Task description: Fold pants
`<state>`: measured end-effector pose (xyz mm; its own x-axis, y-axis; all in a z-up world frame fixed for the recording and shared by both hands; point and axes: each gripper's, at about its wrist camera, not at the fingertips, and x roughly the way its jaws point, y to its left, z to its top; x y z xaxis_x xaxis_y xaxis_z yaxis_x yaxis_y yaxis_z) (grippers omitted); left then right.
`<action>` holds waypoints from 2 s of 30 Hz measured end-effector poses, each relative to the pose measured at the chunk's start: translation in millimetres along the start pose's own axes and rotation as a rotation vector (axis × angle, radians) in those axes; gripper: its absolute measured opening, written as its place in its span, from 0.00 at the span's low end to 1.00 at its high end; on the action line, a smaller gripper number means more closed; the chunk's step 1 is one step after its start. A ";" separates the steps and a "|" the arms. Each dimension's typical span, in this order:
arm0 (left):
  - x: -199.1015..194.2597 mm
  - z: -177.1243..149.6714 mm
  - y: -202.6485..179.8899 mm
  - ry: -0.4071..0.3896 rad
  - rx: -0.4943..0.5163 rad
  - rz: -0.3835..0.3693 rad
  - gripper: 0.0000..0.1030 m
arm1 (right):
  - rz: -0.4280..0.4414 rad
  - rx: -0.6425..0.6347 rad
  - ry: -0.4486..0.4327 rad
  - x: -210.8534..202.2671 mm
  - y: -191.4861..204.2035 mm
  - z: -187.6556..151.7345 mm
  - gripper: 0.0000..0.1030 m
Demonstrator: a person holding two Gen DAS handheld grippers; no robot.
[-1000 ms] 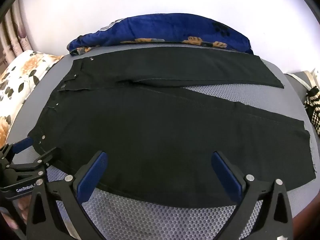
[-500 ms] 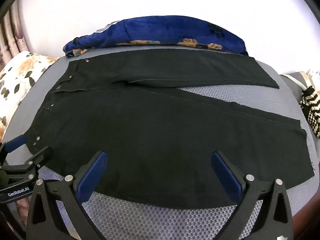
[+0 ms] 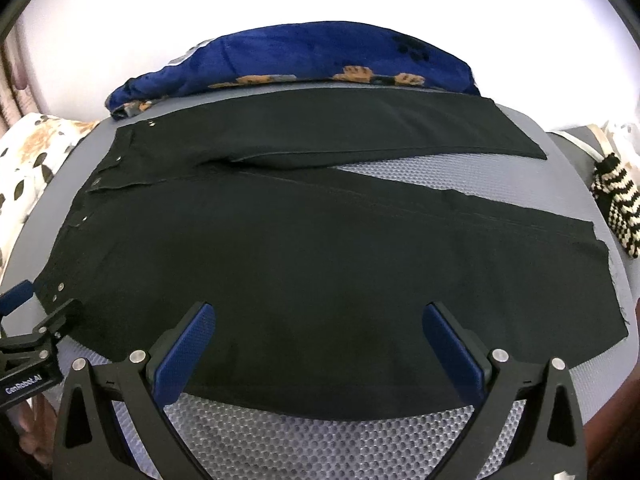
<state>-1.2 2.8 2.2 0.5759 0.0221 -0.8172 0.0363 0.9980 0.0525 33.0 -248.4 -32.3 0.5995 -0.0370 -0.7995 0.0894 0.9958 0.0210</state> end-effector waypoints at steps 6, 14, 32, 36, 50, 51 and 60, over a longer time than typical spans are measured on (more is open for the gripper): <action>-0.1 3.8 13.7 -0.014 -0.032 0.036 0.98 | -0.009 0.021 0.002 2.3 -6.0 3.8 1.00; -0.3 8.5 27.2 -0.003 -0.091 0.023 0.98 | -0.004 -0.004 -0.010 -0.2 -4.0 2.4 1.00; 0.0 8.5 25.4 -0.001 -0.077 0.029 0.98 | -0.005 -0.013 0.001 0.5 -4.2 1.8 1.00; -0.1 8.1 25.2 -0.002 -0.076 0.030 0.98 | -0.001 -0.017 -0.001 1.5 -7.0 2.7 1.00; 1.0 8.2 25.0 0.001 -0.069 0.035 0.98 | 0.005 -0.025 -0.006 -0.5 -4.0 3.8 1.00; 1.0 8.3 25.2 0.001 -0.069 0.033 0.98 | 0.003 -0.025 -0.006 -0.3 -4.2 3.6 1.00; 2.0 8.6 24.7 0.001 -0.069 0.036 0.98 | 0.007 -0.022 -0.003 -0.8 -2.9 2.8 1.00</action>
<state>7.9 27.0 6.9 0.5750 0.0584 -0.8160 -0.0415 0.9982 0.0422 34.5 -251.4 -30.0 0.6024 -0.0299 -0.7976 0.0674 0.9976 0.0135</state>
